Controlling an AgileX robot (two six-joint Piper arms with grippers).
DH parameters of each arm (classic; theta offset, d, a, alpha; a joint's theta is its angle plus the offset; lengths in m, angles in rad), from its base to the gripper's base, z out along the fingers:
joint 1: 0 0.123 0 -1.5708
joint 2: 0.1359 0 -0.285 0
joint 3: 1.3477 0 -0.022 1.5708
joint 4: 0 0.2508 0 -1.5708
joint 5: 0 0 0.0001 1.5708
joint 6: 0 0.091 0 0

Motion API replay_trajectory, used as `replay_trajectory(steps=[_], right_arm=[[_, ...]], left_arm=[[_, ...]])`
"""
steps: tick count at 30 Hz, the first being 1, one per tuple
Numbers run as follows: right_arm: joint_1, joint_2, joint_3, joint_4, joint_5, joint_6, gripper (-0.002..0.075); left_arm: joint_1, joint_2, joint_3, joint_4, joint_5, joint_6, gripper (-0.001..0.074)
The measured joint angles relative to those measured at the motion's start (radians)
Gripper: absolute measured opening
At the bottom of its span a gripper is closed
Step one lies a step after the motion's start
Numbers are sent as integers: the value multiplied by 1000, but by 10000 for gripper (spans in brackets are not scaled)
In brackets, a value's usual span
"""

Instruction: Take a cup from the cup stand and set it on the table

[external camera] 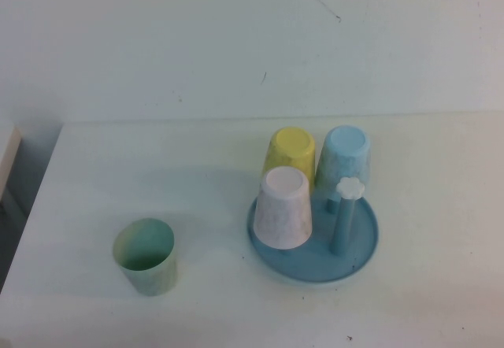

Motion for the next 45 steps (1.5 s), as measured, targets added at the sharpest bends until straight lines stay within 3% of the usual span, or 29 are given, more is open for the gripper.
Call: replay_trajectory(steps=[30, 34, 36, 40, 45], right_arm=[[0, 0, 0, -20, 2, 14, -1], [0, 0, 0, -20, 2, 14, -1], [0, 0, 0, -20, 2, 14, -1], [0, 0, 0, -20, 2, 14, -1], [0, 0, 0, -20, 2, 14, -1]], left_arm=[[0, 0, 0, 8, -22, 21, -1], [0, -21, 0, 133, -117, 14, -1], [0, -38, 0, 294, -154, -81, -1], [36, -86, 0, 623, -177, -437, -1], [189, -164, 16, 885, -197, -788, -1]])
